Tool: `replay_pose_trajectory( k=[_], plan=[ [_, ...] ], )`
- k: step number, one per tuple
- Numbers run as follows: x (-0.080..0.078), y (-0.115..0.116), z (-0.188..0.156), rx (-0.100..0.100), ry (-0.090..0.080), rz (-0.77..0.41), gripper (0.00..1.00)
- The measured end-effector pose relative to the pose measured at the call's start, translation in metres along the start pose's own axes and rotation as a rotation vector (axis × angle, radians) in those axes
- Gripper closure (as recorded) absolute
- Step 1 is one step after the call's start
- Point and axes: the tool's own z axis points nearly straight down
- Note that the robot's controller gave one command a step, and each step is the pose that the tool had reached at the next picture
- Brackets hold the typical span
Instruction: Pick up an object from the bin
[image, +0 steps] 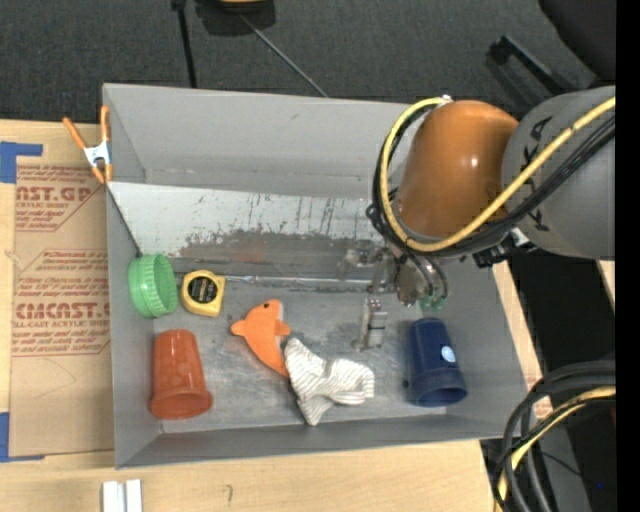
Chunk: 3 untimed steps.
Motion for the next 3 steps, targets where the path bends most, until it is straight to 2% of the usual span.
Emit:
replay_pose_trajectory(
  k=[1,2,3],
  plan=[
    [0.000,0.025,0.031,0.002,-0.008,-0.057,0.00],
    [-0.016,0.028,0.099,-0.001,-0.005,-0.111,0.00],
    [-0.010,0.068,0.116,0.003,0.004,-0.181,0.00]
  ],
)
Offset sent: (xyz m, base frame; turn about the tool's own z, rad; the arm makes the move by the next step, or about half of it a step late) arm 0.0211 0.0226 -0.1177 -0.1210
